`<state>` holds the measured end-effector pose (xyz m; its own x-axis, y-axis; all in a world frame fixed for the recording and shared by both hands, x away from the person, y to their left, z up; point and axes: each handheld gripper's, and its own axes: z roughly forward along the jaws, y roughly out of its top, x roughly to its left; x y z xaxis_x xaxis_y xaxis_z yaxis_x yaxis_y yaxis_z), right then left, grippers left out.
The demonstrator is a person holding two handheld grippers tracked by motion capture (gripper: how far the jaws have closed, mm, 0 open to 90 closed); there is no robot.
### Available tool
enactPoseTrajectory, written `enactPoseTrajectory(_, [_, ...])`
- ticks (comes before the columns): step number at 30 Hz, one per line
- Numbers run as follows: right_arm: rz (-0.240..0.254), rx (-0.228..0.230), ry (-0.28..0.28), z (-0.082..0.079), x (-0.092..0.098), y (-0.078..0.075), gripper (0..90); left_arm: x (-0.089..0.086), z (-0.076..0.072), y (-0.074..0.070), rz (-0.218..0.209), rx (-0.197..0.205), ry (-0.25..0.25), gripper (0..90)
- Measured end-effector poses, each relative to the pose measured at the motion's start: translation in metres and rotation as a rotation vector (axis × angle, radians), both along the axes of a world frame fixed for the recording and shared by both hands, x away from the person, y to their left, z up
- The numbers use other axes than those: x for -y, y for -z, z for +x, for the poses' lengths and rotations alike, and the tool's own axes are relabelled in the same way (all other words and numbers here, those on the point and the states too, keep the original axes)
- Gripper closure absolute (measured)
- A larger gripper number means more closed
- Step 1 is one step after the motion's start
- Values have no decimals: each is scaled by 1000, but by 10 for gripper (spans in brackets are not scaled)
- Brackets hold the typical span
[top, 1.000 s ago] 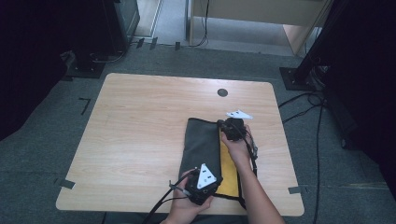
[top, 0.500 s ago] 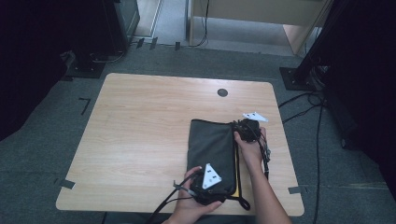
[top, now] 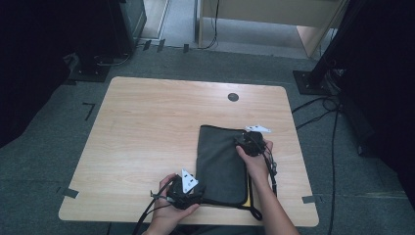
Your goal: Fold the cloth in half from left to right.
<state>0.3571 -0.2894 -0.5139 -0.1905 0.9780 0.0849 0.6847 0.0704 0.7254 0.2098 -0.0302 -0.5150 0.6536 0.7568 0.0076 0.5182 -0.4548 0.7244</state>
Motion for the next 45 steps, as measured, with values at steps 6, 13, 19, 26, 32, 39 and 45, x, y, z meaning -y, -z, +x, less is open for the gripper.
enactPoseTrajectory(6, [-49,20,23,2,-13,2,503,-7,2,-1,29,10,-16,381])
enactPoseTrajectory(13, [-57,30,18,20,-57,2,541,-48,14,-3,39,-10,-101,383])
enactPoseTrajectory(19, [-37,33,-39,36,-104,2,540,-84,16,-3,20,-25,-175,386])
enactPoseTrajectory(26, [7,83,-81,5,-90,-15,530,-97,4,-7,-35,-9,-145,355])
enactPoseTrajectory(32, [86,39,-146,-51,-61,-21,650,-108,0,-14,-90,-16,-107,366])
enactPoseTrajectory(39, [126,-5,-229,-138,-62,-17,755,-115,-15,-9,-74,-34,-55,422])
enactPoseTrajectory(45, [187,-54,-184,-155,-68,-9,689,-111,-17,-10,-26,-16,1,451])
